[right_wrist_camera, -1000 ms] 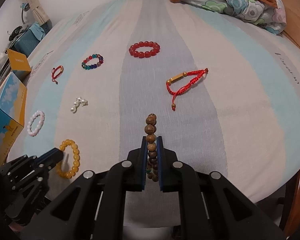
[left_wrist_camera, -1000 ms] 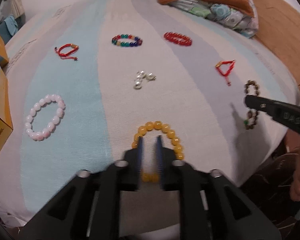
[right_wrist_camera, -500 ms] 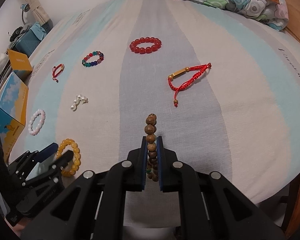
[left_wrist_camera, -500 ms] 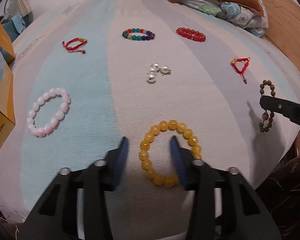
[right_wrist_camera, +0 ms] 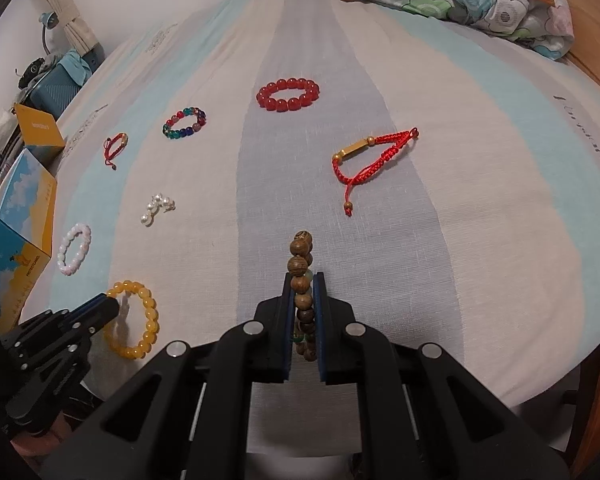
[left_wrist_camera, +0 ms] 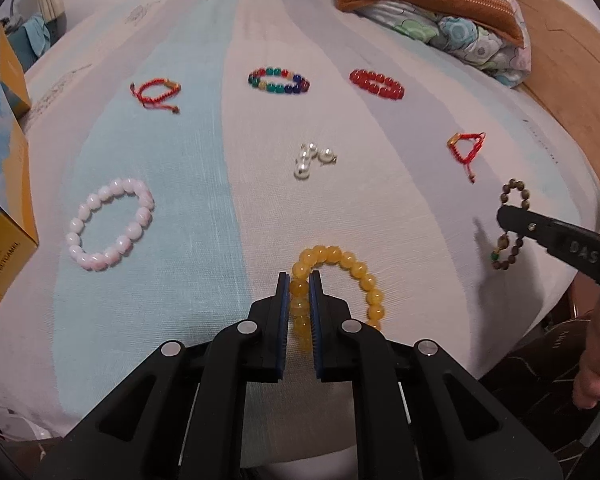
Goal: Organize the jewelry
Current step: 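Lift the yellow amber bracelet with the left tool while the right tool lifts the brown bracelet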
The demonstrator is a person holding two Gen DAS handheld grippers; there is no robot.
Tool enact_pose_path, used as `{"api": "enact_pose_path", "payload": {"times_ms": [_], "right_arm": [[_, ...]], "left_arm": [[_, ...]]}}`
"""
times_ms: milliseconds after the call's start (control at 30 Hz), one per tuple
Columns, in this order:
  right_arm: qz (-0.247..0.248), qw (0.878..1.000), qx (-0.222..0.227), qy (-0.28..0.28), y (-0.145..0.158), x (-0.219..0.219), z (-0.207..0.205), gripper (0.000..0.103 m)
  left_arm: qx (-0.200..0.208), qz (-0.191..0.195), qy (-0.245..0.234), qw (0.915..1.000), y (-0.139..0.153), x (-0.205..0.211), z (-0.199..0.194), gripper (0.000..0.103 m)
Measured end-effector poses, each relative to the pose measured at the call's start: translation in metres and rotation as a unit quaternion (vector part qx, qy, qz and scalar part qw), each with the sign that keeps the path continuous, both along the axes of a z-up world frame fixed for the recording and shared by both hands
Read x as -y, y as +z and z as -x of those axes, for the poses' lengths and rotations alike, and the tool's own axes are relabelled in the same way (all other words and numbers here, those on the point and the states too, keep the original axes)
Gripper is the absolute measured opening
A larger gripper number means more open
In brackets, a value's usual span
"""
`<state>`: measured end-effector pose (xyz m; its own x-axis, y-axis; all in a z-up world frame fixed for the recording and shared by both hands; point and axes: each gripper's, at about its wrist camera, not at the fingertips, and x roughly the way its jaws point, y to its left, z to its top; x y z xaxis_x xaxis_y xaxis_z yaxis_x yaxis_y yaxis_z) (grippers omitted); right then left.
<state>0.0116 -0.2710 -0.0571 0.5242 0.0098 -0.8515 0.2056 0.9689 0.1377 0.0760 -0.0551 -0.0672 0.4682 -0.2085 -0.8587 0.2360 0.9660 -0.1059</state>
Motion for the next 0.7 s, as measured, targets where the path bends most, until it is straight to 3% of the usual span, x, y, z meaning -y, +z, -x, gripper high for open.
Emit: {"api": "enact_pose_path", "payload": {"times_ms": [700], "right_arm": [[0.014, 0.999, 0.026, 0.018, 0.038, -0.021, 0.003, 0.008]], "left_arm": [[0.026, 0.021, 0.006, 0.9994, 0.054, -0.015, 0.007, 0.009]]}}
